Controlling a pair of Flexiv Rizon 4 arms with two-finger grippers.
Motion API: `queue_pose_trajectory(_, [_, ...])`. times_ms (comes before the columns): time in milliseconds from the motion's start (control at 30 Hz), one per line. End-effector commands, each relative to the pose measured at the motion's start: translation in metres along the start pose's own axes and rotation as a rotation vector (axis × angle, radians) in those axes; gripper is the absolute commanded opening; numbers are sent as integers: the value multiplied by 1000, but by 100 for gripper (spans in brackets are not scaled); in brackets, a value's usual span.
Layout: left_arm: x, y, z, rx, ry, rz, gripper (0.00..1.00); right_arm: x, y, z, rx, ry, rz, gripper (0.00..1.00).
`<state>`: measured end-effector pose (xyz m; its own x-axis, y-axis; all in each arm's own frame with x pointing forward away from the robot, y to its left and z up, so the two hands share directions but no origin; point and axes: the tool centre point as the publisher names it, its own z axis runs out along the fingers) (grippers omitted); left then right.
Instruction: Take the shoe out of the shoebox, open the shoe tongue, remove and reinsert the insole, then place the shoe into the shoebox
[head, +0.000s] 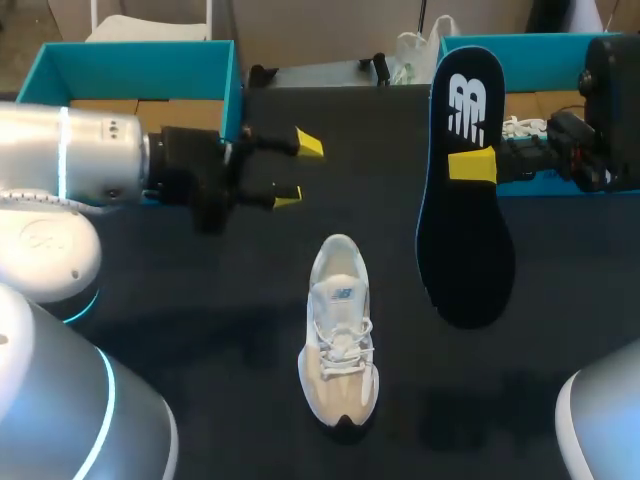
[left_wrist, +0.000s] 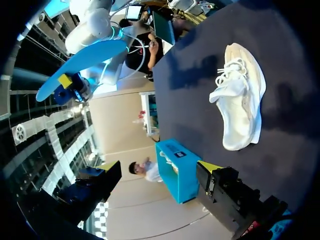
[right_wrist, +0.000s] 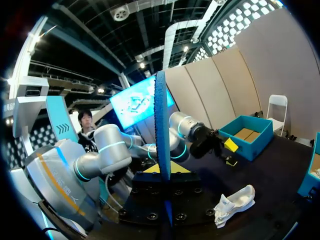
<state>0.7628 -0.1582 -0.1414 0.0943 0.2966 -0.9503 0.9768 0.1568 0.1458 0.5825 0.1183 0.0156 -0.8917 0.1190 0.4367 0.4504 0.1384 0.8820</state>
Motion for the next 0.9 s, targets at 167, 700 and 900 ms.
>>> queue_pose_trajectory(167, [-3, 16, -11, -5, -190, 23, 100, -41, -1, 5, 20, 24, 119, 0])
queue_pose_trajectory(700, [-16, 31, -15, 38, -307, 20, 100, -148, 20, 15, -19, 0, 325, 0])
queue_pose_trajectory(900, [-16, 31, -15, 38, -307, 20, 100, -148, 20, 15, -19, 0, 325, 0])
